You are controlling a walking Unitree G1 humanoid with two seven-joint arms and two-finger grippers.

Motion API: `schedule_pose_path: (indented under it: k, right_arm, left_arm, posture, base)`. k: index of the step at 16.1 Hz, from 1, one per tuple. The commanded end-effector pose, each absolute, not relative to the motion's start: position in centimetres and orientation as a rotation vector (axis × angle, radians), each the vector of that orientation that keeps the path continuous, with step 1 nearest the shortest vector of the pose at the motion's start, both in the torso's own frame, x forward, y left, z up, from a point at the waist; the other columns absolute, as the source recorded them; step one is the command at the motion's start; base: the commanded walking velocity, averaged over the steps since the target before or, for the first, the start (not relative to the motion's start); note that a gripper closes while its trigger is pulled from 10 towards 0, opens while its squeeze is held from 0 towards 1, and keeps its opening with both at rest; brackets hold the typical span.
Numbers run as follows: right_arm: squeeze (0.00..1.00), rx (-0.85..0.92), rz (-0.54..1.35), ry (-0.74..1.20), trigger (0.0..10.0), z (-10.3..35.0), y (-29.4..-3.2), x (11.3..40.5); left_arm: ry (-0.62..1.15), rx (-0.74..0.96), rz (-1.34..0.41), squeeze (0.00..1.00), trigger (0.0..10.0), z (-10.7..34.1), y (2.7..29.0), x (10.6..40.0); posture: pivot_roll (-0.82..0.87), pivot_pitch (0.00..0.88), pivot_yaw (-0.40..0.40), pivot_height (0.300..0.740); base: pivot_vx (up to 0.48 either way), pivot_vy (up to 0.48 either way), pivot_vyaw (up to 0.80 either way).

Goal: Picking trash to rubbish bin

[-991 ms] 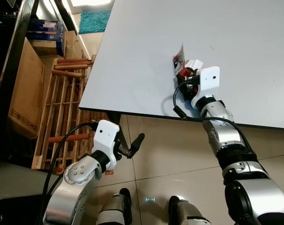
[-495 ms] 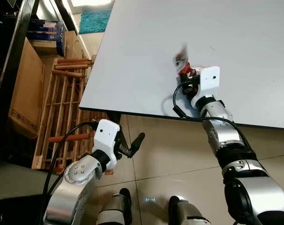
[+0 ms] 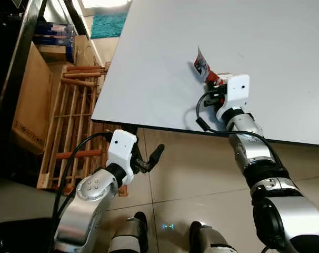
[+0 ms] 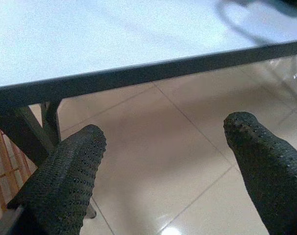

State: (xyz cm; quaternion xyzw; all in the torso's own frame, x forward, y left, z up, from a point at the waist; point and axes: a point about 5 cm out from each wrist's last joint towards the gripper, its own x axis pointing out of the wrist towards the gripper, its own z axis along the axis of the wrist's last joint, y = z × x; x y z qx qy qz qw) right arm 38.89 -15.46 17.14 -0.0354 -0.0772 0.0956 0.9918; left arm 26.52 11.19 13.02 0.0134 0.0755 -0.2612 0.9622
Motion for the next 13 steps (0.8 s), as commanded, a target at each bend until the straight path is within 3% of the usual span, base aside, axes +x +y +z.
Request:
schedule_pose_path:
  k: [1,10,11,12,13]
  right_arm:
    - [0.0,-0.042,0.17,-0.104,0.0,16.0,-15.9,38.8]
    - [0.0,-0.048,0.056,-0.191,0.0,16.9,-18.2,37.7]
    - [0.0,-0.063,0.038,-0.211,2.6,17.0,-18.8,37.1]
    - [0.0,-0.071,0.015,-0.225,6.9,17.1,-19.5,36.3]
    - [0.0,-0.078,0.011,-0.231,8.4,17.2,-19.6,36.0]
  left_arm:
    - [0.152,0.033,-0.519,0.0,10.0,12.8,11.1,26.7]
    - [0.068,0.008,-0.516,0.0,10.0,14.1,10.0,28.6]
    - [0.051,0.006,-0.511,0.0,10.0,14.5,10.0,28.7]
    - [0.035,0.001,-0.512,0.0,10.0,14.8,9.9,28.6]
    - [0.031,0.001,-0.515,0.0,10.0,14.9,9.9,28.6]
  posture:
    - [0.14,0.202,0.037,0.74]
    - [0.08,0.136,-0.004,0.74]
    - [0.07,0.135,-0.008,0.74]
    - [0.06,0.134,-0.009,0.74]
    - [0.06,0.134,-0.009,0.74]
  base:
    - [0.0,0.0,0.0]
    - [0.0,0.0,0.0]
    - [0.0,0.0,0.0]
    - [0.0,0.0,0.0]
    - [0.0,0.0,0.0]
